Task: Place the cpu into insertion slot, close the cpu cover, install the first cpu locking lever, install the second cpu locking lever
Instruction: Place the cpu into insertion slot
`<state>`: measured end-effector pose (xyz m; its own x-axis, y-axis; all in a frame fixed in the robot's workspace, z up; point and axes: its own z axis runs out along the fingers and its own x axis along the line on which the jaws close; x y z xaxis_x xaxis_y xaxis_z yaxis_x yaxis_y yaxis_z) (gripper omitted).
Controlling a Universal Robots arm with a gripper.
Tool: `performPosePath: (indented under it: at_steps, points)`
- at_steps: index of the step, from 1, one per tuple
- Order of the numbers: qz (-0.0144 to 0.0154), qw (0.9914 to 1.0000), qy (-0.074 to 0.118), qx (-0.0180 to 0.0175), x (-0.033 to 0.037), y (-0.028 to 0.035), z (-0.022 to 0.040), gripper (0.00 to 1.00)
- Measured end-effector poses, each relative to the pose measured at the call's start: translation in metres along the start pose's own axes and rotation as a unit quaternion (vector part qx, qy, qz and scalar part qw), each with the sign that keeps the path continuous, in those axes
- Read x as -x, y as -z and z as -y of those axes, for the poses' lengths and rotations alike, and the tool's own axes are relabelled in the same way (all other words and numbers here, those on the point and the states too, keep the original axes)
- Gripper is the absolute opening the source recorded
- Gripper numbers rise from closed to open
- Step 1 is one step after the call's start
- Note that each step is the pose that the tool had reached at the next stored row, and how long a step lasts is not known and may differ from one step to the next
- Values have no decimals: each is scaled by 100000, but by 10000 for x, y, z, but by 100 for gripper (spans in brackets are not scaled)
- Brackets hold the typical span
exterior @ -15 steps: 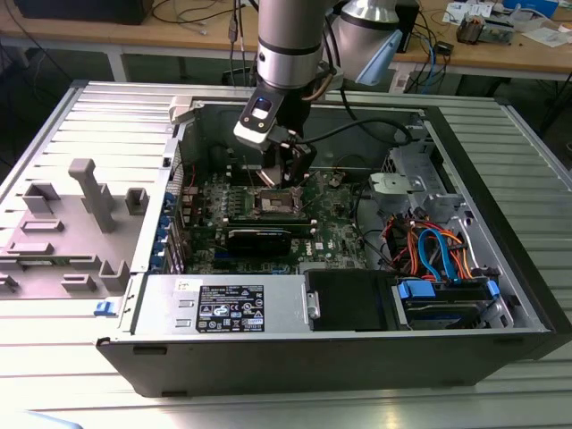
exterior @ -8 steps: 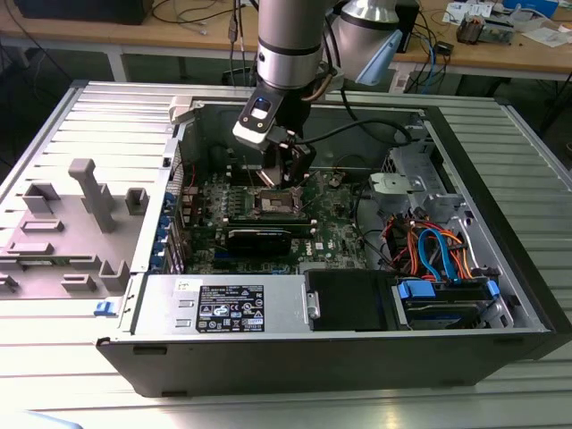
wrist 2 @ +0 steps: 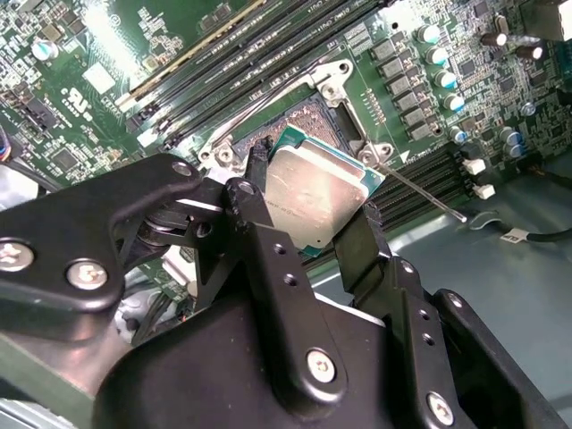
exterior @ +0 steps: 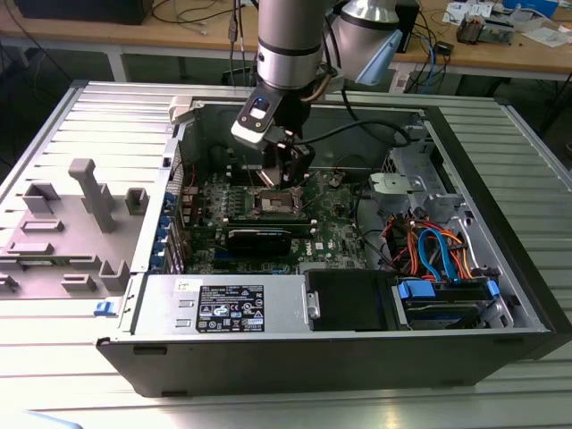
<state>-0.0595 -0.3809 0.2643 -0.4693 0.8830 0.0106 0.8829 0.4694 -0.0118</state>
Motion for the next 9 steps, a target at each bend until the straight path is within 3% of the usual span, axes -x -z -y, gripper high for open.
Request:
performPosePath:
  at_steps: [9]
  points:
    - [-22, 99970, -2437, 22, 0, -10, 0, 55]
